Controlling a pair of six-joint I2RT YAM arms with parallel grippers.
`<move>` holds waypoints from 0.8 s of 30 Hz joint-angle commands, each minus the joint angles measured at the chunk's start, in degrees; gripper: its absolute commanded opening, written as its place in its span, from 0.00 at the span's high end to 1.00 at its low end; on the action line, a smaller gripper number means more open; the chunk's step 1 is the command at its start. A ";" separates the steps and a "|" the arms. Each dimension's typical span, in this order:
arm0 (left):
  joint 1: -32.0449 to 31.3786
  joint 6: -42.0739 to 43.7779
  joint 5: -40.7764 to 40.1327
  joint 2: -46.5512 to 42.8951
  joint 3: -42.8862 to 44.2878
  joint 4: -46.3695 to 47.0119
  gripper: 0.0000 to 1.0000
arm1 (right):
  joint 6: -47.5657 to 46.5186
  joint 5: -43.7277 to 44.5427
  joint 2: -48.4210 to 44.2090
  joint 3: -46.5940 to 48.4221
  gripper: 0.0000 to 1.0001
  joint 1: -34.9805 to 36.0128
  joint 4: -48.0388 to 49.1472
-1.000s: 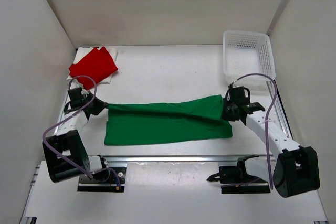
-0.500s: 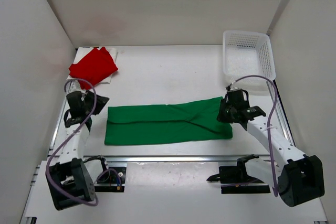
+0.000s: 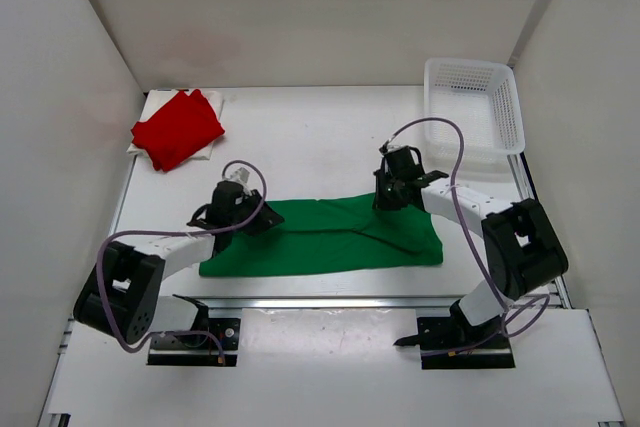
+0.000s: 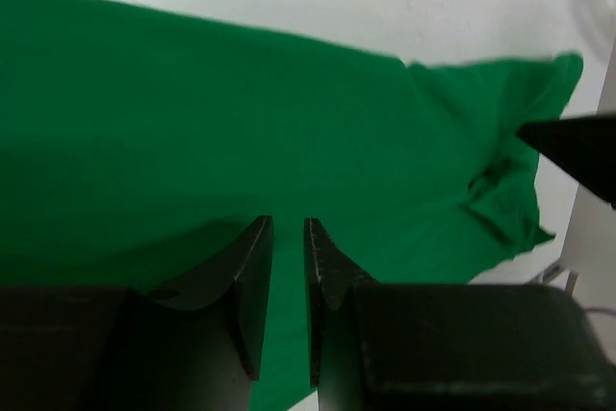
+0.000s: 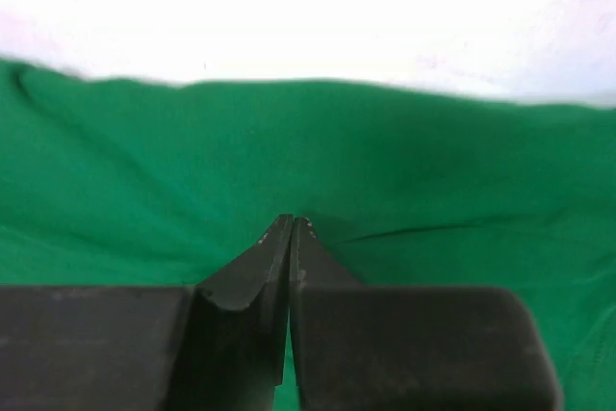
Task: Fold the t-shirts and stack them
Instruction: Fold the other side of the tshirt into a rectangle
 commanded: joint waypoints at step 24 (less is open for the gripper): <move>-10.19 -1.61 -1.74 -1.75 -5.23 15.15 0.70 | 3.95 -2.74 -22.02 -14.48 0.76 11.60 -5.21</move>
